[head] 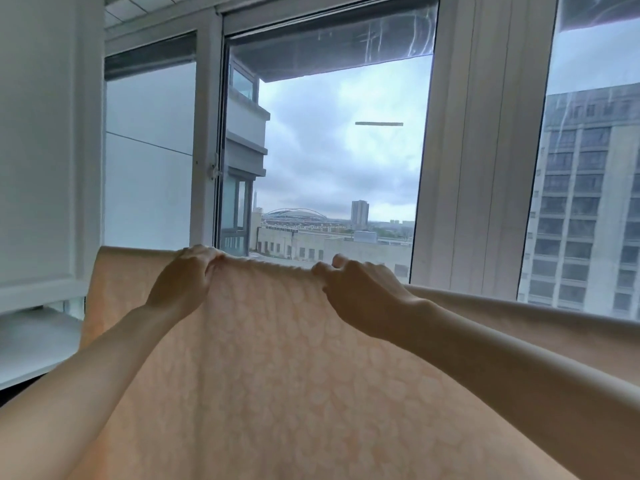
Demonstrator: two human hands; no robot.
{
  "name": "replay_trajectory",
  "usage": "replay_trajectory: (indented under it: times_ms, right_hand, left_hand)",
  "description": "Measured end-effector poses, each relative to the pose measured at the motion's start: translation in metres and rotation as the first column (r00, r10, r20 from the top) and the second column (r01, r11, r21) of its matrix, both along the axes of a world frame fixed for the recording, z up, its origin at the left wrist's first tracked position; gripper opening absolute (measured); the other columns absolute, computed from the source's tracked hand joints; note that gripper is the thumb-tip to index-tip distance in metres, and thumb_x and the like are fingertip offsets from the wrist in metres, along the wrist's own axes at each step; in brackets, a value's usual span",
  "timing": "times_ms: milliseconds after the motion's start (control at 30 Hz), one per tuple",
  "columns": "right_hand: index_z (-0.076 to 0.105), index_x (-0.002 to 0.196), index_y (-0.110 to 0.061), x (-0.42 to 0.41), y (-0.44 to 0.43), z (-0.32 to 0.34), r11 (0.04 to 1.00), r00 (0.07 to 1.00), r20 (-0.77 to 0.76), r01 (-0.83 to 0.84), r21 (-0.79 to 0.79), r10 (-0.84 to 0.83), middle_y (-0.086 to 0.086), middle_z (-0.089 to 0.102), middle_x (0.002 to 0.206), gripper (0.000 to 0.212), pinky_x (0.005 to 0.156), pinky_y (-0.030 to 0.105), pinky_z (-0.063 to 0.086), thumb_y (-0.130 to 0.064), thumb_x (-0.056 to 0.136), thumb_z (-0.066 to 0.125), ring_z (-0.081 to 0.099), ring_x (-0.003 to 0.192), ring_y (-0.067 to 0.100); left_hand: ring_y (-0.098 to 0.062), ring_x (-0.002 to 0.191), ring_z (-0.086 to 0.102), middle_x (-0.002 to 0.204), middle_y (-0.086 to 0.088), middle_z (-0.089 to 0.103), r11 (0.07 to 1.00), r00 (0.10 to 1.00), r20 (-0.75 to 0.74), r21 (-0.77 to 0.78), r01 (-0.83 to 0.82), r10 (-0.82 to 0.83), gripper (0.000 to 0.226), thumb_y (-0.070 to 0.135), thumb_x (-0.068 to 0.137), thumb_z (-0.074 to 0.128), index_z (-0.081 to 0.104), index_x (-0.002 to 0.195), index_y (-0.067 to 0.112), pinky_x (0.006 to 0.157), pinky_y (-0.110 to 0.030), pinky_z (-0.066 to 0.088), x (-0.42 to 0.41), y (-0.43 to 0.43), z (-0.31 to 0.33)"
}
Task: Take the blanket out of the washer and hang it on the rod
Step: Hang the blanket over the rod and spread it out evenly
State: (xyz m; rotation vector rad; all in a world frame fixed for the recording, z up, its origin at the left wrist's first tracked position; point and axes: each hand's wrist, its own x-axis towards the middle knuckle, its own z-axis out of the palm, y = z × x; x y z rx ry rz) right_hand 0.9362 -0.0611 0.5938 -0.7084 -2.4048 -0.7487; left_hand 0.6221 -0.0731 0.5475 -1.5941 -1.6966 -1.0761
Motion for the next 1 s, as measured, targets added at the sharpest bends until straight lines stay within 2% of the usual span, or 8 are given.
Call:
replay_trajectory:
  times_ms: [233,367,467,600,700,833,933,1000]
  right_hand:
    - [0.046,0.127,-0.017,-0.057,-0.001,-0.002,0.999,0.999,-0.018,0.029,-0.023,-0.03,0.006,0.059,0.11,0.035,0.071,0.036,0.056,-0.038,0.099,0.044,0.065,0.08,0.021]
    - [0.047,0.126,-0.016,-0.086,0.0,-0.002,0.996,0.997,-0.036,0.067,-0.065,-0.069,0.008,0.058,0.113,0.034,0.076,0.043,0.055,-0.036,0.099,0.044,0.065,0.09,0.025]
    - [0.051,0.123,-0.014,-0.101,-0.002,0.0,0.993,0.995,-0.051,0.082,-0.09,-0.086,0.007,0.06,0.11,0.03,0.075,0.043,0.055,-0.032,0.099,0.047,0.065,0.091,0.026]
    - [0.055,0.106,-0.013,-0.113,0.001,0.005,0.994,0.989,-0.11,0.09,-0.069,-0.097,0.001,0.063,0.091,0.013,0.067,0.03,0.048,-0.023,0.098,0.051,0.065,0.078,0.019]
    - [0.05,0.103,-0.016,-0.117,0.002,0.005,0.994,0.987,-0.124,0.096,-0.053,-0.102,-0.003,0.054,0.076,0.008,0.061,0.03,0.044,-0.022,0.098,0.051,0.06,0.066,0.018]
    - [0.041,0.111,-0.016,-0.119,0.002,0.003,0.989,0.984,-0.103,0.143,-0.028,-0.145,-0.008,0.037,0.063,0.025,0.054,0.026,0.036,-0.003,0.093,0.051,0.044,0.052,0.012]
    - [0.032,0.104,-0.016,-0.128,-0.002,0.019,0.988,0.966,-0.21,0.154,-0.01,-0.153,-0.006,0.039,0.058,0.028,0.044,0.024,0.024,0.0,0.091,0.051,0.037,0.045,0.009]
    - [0.024,0.097,-0.018,-0.134,-0.007,0.03,0.993,0.954,-0.28,0.117,0.001,-0.112,-0.003,0.04,0.057,0.03,0.046,0.027,0.024,0.0,0.091,0.048,0.036,0.045,0.011]
  left_hand:
    - [-0.025,0.104,0.063,0.116,-0.007,0.067,0.995,0.996,0.01,0.039,0.087,-0.088,0.029,0.003,0.097,0.045,0.064,0.119,0.01,0.089,-0.034,0.05,-0.041,0.008,0.006]
    - [-0.028,0.102,0.065,0.115,-0.012,0.068,0.983,0.987,0.086,0.131,0.125,-0.137,0.032,-0.004,0.095,0.045,0.065,0.118,0.005,0.087,-0.032,0.05,-0.06,0.012,0.006]
    - [-0.032,0.105,0.063,0.115,-0.015,0.068,0.995,0.991,0.101,0.048,0.085,-0.09,0.029,0.003,0.097,0.047,0.065,0.119,0.005,0.091,-0.039,0.05,-0.081,0.015,0.003]
    - [-0.03,0.09,0.066,0.099,-0.013,0.072,0.997,0.994,0.079,0.026,0.067,-0.069,0.019,0.013,0.093,0.06,0.071,0.107,0.008,0.08,-0.039,0.053,-0.099,0.014,0.005]
    - [-0.026,0.077,0.065,0.086,-0.01,0.07,0.998,0.997,0.048,0.047,0.052,-0.054,0.009,0.012,0.088,0.067,0.073,0.092,0.006,0.069,-0.033,0.051,-0.101,0.013,0.011]
    - [-0.026,0.075,0.062,0.085,-0.012,0.067,0.999,0.996,0.092,0.045,0.007,-0.011,0.008,0.008,0.092,0.059,0.064,0.086,0.006,0.067,-0.035,0.051,-0.097,0.016,0.015]
    - [-0.022,0.072,0.058,0.082,-0.008,0.062,0.98,0.981,0.191,0.196,-0.022,-0.016,0.011,0.011,0.098,0.05,0.056,0.091,0.005,0.064,-0.032,0.046,-0.093,0.009,0.028]
    - [-0.016,0.063,0.053,0.075,-0.003,0.057,0.944,0.967,0.25,0.327,-0.045,-0.04,0.015,0.015,0.101,0.042,0.051,0.095,0.004,0.057,-0.024,0.039,-0.089,-0.002,0.034]
